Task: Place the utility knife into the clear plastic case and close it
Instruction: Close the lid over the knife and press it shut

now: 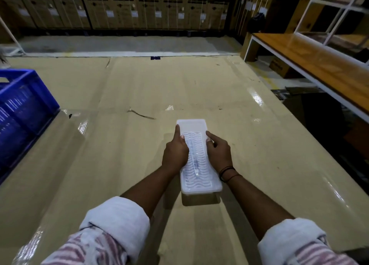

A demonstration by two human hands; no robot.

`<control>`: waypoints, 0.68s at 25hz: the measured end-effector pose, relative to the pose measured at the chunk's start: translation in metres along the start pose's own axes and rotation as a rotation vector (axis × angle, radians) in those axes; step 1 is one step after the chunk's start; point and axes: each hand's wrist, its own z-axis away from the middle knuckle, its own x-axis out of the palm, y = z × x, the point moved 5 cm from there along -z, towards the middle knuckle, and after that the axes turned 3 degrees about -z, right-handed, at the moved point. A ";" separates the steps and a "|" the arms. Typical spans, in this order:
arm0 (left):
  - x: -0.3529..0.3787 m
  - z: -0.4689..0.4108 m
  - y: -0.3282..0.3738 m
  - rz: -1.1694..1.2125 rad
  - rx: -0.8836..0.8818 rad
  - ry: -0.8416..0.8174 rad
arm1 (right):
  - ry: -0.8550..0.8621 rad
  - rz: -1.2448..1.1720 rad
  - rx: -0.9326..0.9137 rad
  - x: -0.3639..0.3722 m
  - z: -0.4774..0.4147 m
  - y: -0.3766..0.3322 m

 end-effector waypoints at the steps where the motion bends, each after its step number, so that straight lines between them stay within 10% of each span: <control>1: 0.000 0.001 -0.001 0.035 0.012 0.000 | 0.000 -0.050 0.009 -0.001 0.000 0.003; 17: -0.003 0.002 0.008 -0.431 0.027 0.135 | -0.083 0.793 -0.430 0.015 0.009 -0.036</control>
